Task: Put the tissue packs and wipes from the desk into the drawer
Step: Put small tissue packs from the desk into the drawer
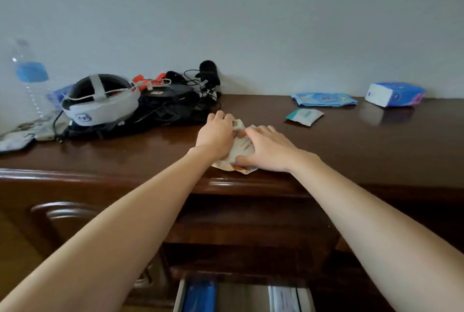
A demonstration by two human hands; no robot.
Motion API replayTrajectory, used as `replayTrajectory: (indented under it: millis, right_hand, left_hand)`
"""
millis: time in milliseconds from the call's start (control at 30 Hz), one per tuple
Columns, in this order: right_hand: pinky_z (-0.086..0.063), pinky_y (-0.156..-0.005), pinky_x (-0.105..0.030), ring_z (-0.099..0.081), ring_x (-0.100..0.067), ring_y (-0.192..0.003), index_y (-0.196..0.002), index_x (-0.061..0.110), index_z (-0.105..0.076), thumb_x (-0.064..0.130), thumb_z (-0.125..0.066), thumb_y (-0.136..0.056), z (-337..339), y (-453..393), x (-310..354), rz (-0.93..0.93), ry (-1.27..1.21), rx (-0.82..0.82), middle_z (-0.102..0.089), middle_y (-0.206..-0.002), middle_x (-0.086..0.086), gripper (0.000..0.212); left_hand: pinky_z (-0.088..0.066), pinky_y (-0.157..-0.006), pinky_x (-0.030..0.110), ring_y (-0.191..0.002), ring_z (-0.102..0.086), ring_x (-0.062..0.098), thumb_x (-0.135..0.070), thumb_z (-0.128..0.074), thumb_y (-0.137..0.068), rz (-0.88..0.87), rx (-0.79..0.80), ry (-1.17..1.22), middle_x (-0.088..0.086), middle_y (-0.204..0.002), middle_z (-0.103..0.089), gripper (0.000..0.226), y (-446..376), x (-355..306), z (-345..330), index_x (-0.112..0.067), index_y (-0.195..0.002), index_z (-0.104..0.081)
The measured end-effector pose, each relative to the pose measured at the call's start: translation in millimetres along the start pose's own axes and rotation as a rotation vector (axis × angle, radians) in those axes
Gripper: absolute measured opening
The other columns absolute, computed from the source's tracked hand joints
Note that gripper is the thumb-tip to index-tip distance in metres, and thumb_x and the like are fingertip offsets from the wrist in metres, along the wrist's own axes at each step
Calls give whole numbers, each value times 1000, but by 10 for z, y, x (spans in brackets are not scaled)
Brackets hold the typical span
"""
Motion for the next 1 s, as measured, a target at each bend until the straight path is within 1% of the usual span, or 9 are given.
replayTrajectory:
  millis: [200,267,333,433,600,767,867,933,1000]
  right_hand:
    - [-47,-80,-39,-52,-25,-115,-134,26,-49,85,-59,-61,-134,1265,401,13,104,-359,-57,-132,0,95]
    - [-48,-82,-38,-54,-22,-112,-132,25,-51,82,-63,-62,-222,1649,433,46,102,-491,-58,-131,2,90]
    - [-48,-88,-39,-53,-21,-114,-132,24,-51,76,-67,-64,-376,1970,414,92,78,-527,-57,-132,3,87]
    - [-46,-97,-40,-51,-21,-119,-135,20,-51,69,-71,-65,-786,2290,361,123,105,-393,-54,-134,1,88]
    - [-45,-95,-34,-51,-16,-117,-137,26,-46,73,-68,-66,-1625,2480,199,33,73,-97,-53,-133,6,88]
    - [-41,-83,-28,-51,-9,-113,-139,37,-35,80,-66,-63,-2352,2549,-22,-110,-76,165,-51,-131,15,93]
    - [-42,-76,-20,-51,-6,-112,-142,42,-29,78,-68,-63,-2882,2658,-114,-204,-241,417,-47,-131,18,95]
    - [-50,-84,-25,-53,-10,-116,-141,41,-31,74,-70,-64,-3229,2718,-186,-265,-309,508,-50,-133,13,92]
    - [-51,-91,-31,-52,-10,-118,-142,40,-31,76,-67,-65,-3499,2707,-282,-295,-307,537,-51,-135,11,93]
  left_hand:
    - [-48,-76,33,-116,-44,27,-23,-52,-100,15,-202,65,9,-124,-49,28,1353,-329,395,-9,-124,-52]
    - [-50,-73,34,-105,-49,26,-25,-58,-97,-35,-367,153,9,-113,-55,24,1819,-444,425,-8,-115,-57]
    - [-48,-76,31,-99,-53,24,-27,-59,-96,-112,-475,254,9,-107,-59,24,2286,-551,275,-8,-111,-59]
    - [-50,-82,32,-106,-52,21,-25,-58,-97,-73,-386,387,6,-116,-60,26,2809,-528,-186,-11,-120,-60]
    - [-50,-71,32,-113,-51,19,-35,-54,-101,38,-62,399,0,-119,-57,30,3293,-167,-972,-15,-123,-58]
    - [-49,-61,39,-86,-63,25,-35,-58,-97,194,120,416,4,-100,-59,28,3594,131,-1537,-11,-108,-52]
    - [-41,-52,31,-72,-63,21,-35,-55,-97,271,258,440,-4,-84,-58,28,3715,206,-1817,-14,-113,-44]
    - [-31,-47,26,-65,-57,15,-36,-54,-97,322,333,457,-9,-76,-53,28,3780,234,-1992,-15,-113,-42]
    - [-36,-51,30,-68,-58,17,-38,-56,-96,335,412,442,-4,-81,-58,32,3837,239,-2170,-15,-115,-43]
Point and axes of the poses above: each hand's wrist, its own y-axis away from the middle knuckle, its own z-axis out of the back of the hand, x = y × z, the point moved 3 cm from there along -y, towards the middle knuckle
